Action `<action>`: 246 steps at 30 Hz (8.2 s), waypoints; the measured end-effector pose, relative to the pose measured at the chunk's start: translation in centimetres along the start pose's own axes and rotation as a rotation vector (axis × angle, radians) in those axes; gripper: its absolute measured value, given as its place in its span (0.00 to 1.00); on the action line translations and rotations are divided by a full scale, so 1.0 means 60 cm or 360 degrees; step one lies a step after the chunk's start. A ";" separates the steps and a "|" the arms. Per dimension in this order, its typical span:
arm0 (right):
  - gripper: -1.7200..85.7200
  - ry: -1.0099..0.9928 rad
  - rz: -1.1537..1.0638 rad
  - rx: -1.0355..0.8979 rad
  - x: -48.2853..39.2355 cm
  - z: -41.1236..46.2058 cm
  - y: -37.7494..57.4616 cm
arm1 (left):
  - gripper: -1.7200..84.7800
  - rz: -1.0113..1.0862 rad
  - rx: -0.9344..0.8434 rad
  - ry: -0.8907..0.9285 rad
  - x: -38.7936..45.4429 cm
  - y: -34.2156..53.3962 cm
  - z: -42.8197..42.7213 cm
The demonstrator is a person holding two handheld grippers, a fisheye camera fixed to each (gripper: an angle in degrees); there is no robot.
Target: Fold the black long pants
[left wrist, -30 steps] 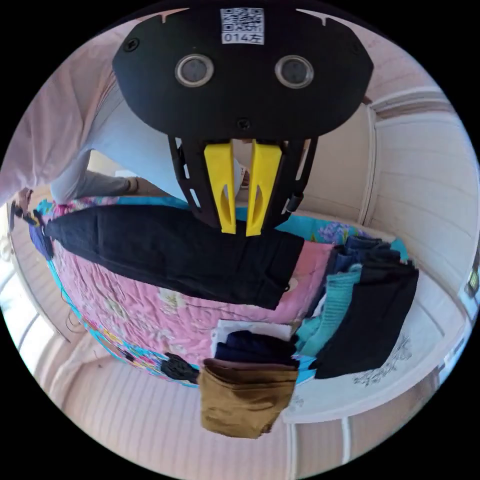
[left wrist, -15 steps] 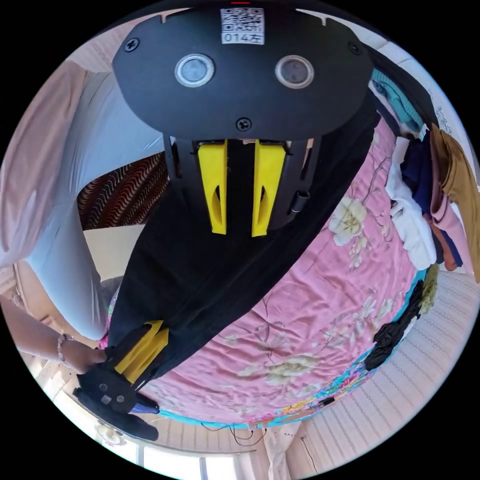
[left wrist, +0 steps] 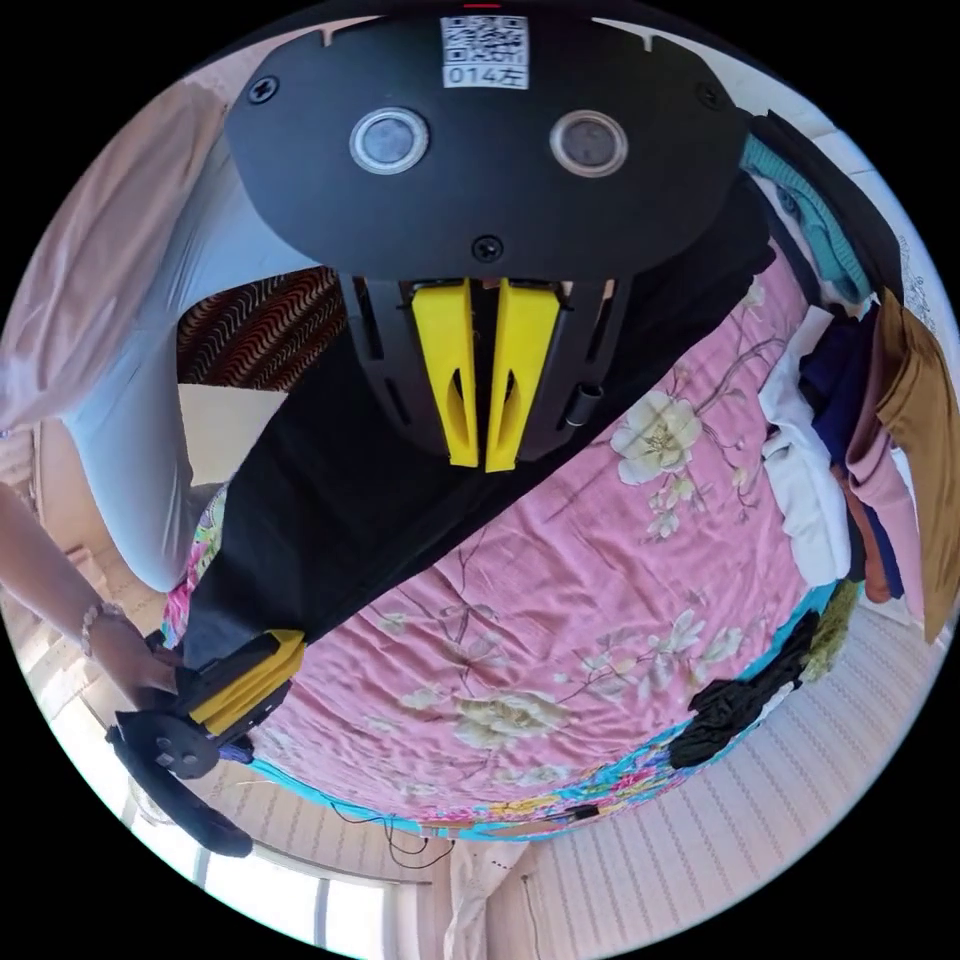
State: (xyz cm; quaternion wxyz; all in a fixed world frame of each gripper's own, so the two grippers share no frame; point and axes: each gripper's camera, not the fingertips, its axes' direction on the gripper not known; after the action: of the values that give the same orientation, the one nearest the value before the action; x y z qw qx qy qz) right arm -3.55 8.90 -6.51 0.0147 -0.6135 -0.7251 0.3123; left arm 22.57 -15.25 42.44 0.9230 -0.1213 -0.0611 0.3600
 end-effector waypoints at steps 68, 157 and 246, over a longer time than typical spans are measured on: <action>0.07 -0.0403 0.1849 0.1456 0.428 -0.009 0.997 | 0.01 0.0659 0.0071 0.0254 0.497 -0.482 0.141; 0.03 -0.0382 0.1320 0.1082 0.148 0.070 0.467 | 0.01 0.0112 0.0197 0.0415 0.380 -0.050 0.060; 0.09 -0.0776 -0.0445 0.0167 -0.378 0.327 -0.201 | 0.05 -0.1675 0.0776 0.0140 -0.347 0.791 -0.145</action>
State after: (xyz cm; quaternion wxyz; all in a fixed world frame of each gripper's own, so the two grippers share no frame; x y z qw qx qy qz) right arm -16.50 -20.65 -8.41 -0.0854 -0.4127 -0.7677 0.4828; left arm -21.80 2.83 20.84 0.9807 0.1267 0.0101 -0.1488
